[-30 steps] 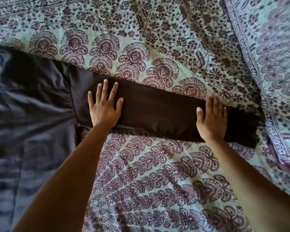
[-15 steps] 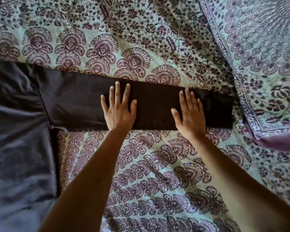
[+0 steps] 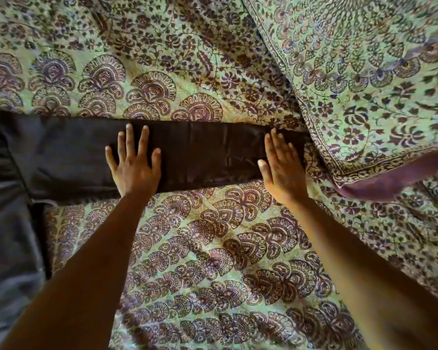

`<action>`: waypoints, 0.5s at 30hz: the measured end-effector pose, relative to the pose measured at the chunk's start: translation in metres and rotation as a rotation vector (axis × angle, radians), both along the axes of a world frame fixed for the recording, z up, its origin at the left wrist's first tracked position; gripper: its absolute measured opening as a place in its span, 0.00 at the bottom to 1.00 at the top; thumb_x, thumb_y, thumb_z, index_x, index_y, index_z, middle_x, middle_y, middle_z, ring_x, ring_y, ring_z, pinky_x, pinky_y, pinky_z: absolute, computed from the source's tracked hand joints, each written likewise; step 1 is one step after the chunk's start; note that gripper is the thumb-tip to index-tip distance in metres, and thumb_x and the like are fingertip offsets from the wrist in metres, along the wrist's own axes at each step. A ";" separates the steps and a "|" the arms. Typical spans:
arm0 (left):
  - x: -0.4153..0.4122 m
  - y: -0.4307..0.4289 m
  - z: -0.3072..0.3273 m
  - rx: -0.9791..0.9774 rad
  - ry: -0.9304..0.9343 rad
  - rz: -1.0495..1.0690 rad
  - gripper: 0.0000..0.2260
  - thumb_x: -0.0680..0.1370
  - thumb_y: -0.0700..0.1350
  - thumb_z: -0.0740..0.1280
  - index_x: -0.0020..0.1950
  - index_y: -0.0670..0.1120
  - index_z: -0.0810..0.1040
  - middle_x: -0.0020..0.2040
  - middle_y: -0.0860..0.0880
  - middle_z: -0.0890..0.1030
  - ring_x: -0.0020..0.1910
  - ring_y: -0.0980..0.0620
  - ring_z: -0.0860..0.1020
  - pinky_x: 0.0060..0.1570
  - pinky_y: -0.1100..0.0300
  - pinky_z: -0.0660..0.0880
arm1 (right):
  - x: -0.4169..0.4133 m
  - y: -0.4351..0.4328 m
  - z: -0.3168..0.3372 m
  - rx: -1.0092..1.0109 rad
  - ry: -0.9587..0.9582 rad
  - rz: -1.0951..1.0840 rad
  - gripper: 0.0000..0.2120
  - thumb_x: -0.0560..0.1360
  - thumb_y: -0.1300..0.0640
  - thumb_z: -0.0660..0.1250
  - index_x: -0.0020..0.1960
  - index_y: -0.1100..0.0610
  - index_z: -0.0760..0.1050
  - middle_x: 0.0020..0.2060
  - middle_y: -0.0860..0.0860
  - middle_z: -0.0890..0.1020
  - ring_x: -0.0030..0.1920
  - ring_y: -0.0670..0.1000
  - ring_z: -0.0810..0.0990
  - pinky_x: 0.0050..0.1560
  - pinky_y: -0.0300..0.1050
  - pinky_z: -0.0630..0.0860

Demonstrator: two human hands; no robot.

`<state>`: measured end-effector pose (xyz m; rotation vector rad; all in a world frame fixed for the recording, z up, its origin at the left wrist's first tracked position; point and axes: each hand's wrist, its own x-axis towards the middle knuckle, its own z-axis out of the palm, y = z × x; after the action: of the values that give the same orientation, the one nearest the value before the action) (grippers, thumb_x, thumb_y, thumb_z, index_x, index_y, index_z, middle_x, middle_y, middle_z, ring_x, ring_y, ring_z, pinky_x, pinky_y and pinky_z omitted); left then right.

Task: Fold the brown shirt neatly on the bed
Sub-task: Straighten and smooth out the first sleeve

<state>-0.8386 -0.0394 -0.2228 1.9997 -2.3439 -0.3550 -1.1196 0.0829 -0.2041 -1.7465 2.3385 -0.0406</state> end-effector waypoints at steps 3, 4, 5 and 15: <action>-0.001 0.000 0.001 -0.007 -0.011 -0.003 0.26 0.79 0.58 0.48 0.76 0.54 0.55 0.78 0.47 0.53 0.76 0.46 0.52 0.72 0.44 0.44 | -0.004 0.002 -0.004 0.017 0.006 -0.099 0.31 0.76 0.47 0.40 0.75 0.60 0.51 0.75 0.55 0.53 0.75 0.52 0.53 0.73 0.47 0.44; -0.001 0.000 0.001 -0.006 -0.011 -0.002 0.26 0.78 0.58 0.48 0.76 0.54 0.55 0.78 0.47 0.53 0.76 0.46 0.52 0.72 0.43 0.45 | -0.005 0.003 -0.005 0.017 0.004 -0.097 0.30 0.76 0.47 0.41 0.75 0.60 0.51 0.75 0.55 0.54 0.75 0.52 0.53 0.73 0.47 0.45; 0.000 0.000 0.002 -0.002 -0.014 -0.002 0.26 0.78 0.58 0.48 0.76 0.54 0.55 0.78 0.47 0.53 0.76 0.46 0.52 0.72 0.43 0.45 | -0.006 0.004 -0.005 0.015 0.005 -0.090 0.30 0.76 0.47 0.41 0.75 0.60 0.52 0.75 0.55 0.54 0.75 0.52 0.54 0.73 0.47 0.45; -0.001 -0.001 0.001 0.003 -0.016 0.008 0.25 0.79 0.57 0.49 0.76 0.54 0.55 0.78 0.47 0.53 0.76 0.46 0.52 0.72 0.43 0.45 | 0.055 -0.033 0.013 -0.064 -0.009 0.087 0.31 0.77 0.45 0.39 0.75 0.62 0.49 0.75 0.57 0.52 0.75 0.54 0.50 0.73 0.48 0.41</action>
<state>-0.8400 -0.0402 -0.2221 2.0198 -2.3459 -0.3442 -1.0647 0.0502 -0.1913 -1.8723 2.2761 -0.1092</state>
